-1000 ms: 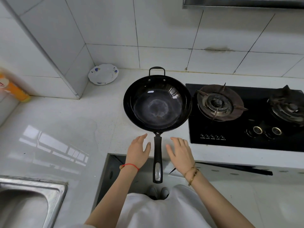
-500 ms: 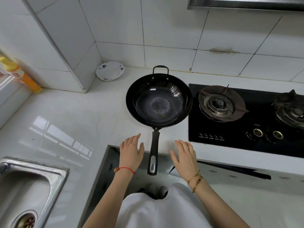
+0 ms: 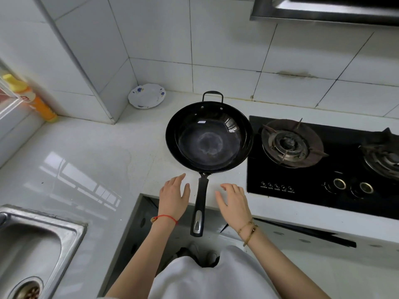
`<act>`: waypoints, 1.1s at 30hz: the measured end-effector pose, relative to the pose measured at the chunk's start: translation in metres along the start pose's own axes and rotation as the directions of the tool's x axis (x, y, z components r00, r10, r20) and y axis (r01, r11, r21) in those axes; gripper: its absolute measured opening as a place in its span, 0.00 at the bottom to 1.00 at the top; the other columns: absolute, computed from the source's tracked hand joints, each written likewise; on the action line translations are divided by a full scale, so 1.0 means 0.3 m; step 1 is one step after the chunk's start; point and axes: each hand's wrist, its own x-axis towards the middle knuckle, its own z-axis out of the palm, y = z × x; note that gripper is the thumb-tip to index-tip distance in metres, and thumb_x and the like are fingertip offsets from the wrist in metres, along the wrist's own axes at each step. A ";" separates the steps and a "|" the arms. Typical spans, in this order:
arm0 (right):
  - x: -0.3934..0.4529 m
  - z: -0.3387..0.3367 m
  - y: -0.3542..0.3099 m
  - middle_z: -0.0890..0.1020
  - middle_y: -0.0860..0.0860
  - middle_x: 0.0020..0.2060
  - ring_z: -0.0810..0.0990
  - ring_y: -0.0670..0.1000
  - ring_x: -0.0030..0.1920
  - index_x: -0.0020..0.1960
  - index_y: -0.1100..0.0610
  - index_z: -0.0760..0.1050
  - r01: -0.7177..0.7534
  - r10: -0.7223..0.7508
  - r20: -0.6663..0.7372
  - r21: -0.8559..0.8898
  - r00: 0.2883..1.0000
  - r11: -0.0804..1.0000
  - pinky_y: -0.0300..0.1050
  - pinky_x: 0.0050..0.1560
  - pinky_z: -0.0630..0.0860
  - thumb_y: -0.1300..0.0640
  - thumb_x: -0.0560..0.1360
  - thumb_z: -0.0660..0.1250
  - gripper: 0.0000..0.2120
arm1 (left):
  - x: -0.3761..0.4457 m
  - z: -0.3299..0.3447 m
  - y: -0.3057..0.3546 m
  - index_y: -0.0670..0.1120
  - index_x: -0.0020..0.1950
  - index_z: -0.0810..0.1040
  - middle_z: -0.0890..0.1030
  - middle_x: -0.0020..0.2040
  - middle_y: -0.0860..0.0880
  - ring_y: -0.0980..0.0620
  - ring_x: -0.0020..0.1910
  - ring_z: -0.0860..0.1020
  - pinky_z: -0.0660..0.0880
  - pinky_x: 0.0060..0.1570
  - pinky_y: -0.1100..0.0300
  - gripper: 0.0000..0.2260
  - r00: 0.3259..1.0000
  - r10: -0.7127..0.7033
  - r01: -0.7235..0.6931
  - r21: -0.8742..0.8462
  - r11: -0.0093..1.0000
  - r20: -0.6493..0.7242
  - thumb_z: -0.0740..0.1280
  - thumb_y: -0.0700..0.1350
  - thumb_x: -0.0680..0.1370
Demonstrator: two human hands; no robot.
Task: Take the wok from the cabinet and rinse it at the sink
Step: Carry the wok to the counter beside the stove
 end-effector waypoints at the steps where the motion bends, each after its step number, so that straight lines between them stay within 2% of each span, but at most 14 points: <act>1: 0.011 0.010 -0.018 0.76 0.50 0.60 0.70 0.50 0.62 0.65 0.56 0.72 -0.028 0.028 0.014 0.022 1.000 0.999 0.46 0.63 0.71 0.47 0.80 0.57 0.18 | 0.016 0.005 -0.004 0.46 0.72 0.70 0.74 0.69 0.46 0.47 0.68 0.71 0.68 0.69 0.48 0.19 0.999 -0.040 0.043 -0.069 0.997 0.034 0.59 0.49 0.81; 3: 0.031 0.036 -0.057 0.76 0.50 0.56 0.71 0.50 0.58 0.62 0.56 0.72 -0.086 0.085 0.052 0.016 0.995 0.996 0.44 0.59 0.72 0.45 0.79 0.58 0.18 | 0.049 0.015 -0.008 0.47 0.71 0.71 0.74 0.69 0.46 0.47 0.67 0.72 0.70 0.67 0.46 0.19 0.989 -0.098 0.112 -0.133 0.985 0.108 0.59 0.51 0.81; 6: 0.059 0.080 -0.112 0.76 0.50 0.51 0.72 0.51 0.54 0.56 0.56 0.72 -0.115 0.126 0.080 -0.135 0.989 0.984 0.44 0.54 0.73 0.40 0.77 0.57 0.20 | 0.099 0.040 -0.012 0.47 0.69 0.72 0.74 0.68 0.47 0.47 0.66 0.73 0.71 0.66 0.47 0.21 0.969 -0.107 0.125 -0.067 0.990 0.223 0.58 0.56 0.81; 8: 0.073 0.104 -0.143 0.76 0.52 0.50 0.73 0.53 0.54 0.54 0.57 0.72 -0.142 0.162 0.122 -0.158 0.979 0.977 0.46 0.52 0.74 0.39 0.76 0.58 0.21 | 0.124 0.055 -0.002 0.47 0.67 0.75 0.77 0.65 0.47 0.48 0.63 0.75 0.72 0.64 0.48 0.22 0.943 -0.129 0.166 -0.099 0.981 0.307 0.57 0.59 0.80; 11: 0.088 0.134 -0.176 0.77 0.54 0.51 0.76 0.55 0.54 0.57 0.60 0.72 -0.269 0.275 0.227 -0.060 0.934 0.961 0.45 0.46 0.73 0.44 0.76 0.63 0.20 | 0.154 0.077 0.024 0.43 0.58 0.80 0.82 0.54 0.45 0.47 0.54 0.79 0.75 0.57 0.53 0.22 0.893 -0.150 0.234 -0.152 0.960 0.425 0.57 0.58 0.80; 14: 0.097 0.167 -0.186 0.82 0.56 0.48 0.81 0.57 0.47 0.53 0.61 0.75 -0.408 0.371 0.285 0.081 0.884 0.909 0.43 0.38 0.72 0.51 0.76 0.63 0.14 | 0.174 0.107 0.036 0.40 0.49 0.79 0.82 0.47 0.43 0.45 0.49 0.79 0.75 0.52 0.53 0.22 0.831 -0.165 0.302 -0.182 0.936 0.531 0.59 0.58 0.80; 17: 0.099 0.200 -0.195 0.84 0.56 0.44 0.82 0.56 0.42 0.54 0.61 0.76 -0.466 0.407 0.269 0.216 0.873 0.858 0.41 0.34 0.73 0.54 0.77 0.62 0.12 | 0.182 0.135 0.025 0.40 0.53 0.81 0.83 0.51 0.43 0.45 0.54 0.80 0.75 0.59 0.51 0.20 0.785 -0.186 0.436 -0.313 0.844 0.591 0.61 0.56 0.79; 19: 0.099 0.206 -0.209 0.82 0.54 0.41 0.82 0.56 0.41 0.54 0.59 0.74 -0.493 0.438 0.234 0.295 0.868 0.819 0.41 0.32 0.71 0.54 0.77 0.62 0.10 | 0.178 0.137 0.023 0.41 0.56 0.81 0.84 0.54 0.44 0.47 0.56 0.81 0.74 0.61 0.54 0.18 0.755 -0.175 0.519 -0.414 0.748 0.632 0.61 0.54 0.80; 21: 0.092 0.205 -0.222 0.80 0.52 0.35 0.81 0.53 0.34 0.48 0.55 0.71 -0.523 0.467 0.237 0.382 0.852 0.761 0.39 0.29 0.74 0.55 0.78 0.62 0.03 | 0.171 0.132 0.027 0.40 0.58 0.80 0.84 0.53 0.45 0.49 0.54 0.81 0.74 0.61 0.57 0.16 0.735 -0.147 0.574 -0.491 0.655 0.662 0.61 0.51 0.81; 23: 0.085 0.214 -0.233 0.80 0.52 0.28 0.78 0.50 0.24 0.46 0.57 0.72 -0.553 0.492 0.257 0.466 0.831 0.690 0.40 0.25 0.77 0.57 0.79 0.61 0.05 | 0.167 0.122 0.031 0.39 0.58 0.79 0.84 0.52 0.46 0.50 0.53 0.81 0.75 0.61 0.55 0.16 0.717 -0.120 0.610 -0.535 0.585 0.687 0.60 0.49 0.82; 25: 0.084 0.234 -0.236 0.80 0.54 0.28 0.77 0.50 0.19 0.50 0.60 0.73 -0.571 0.530 0.244 0.515 0.812 0.639 0.42 0.21 0.76 0.55 0.79 0.62 0.08 | 0.165 0.124 0.031 0.40 0.56 0.78 0.84 0.51 0.46 0.49 0.53 0.81 0.75 0.61 0.53 0.14 0.711 -0.108 0.627 -0.556 0.545 0.695 0.59 0.49 0.82; 28: 0.086 0.261 -0.238 0.80 0.57 0.32 0.74 0.47 0.16 0.54 0.59 0.73 -0.567 0.569 0.184 0.537 0.801 0.624 0.39 0.17 0.70 0.53 0.79 0.61 0.10 | 0.164 0.137 0.024 0.40 0.52 0.78 0.85 0.48 0.45 0.49 0.51 0.82 0.76 0.60 0.55 0.13 0.729 -0.104 0.610 -0.574 0.547 0.676 0.60 0.49 0.82; 33: 0.081 0.246 -0.236 0.80 0.55 0.31 0.74 0.47 0.17 0.51 0.58 0.75 -0.544 0.580 0.124 0.542 0.805 0.640 0.36 0.16 0.67 0.54 0.79 0.61 0.08 | 0.156 0.159 0.036 0.40 0.51 0.78 0.84 0.46 0.44 0.49 0.47 0.81 0.76 0.59 0.54 0.13 0.763 -0.118 0.575 -0.584 0.573 0.636 0.61 0.49 0.82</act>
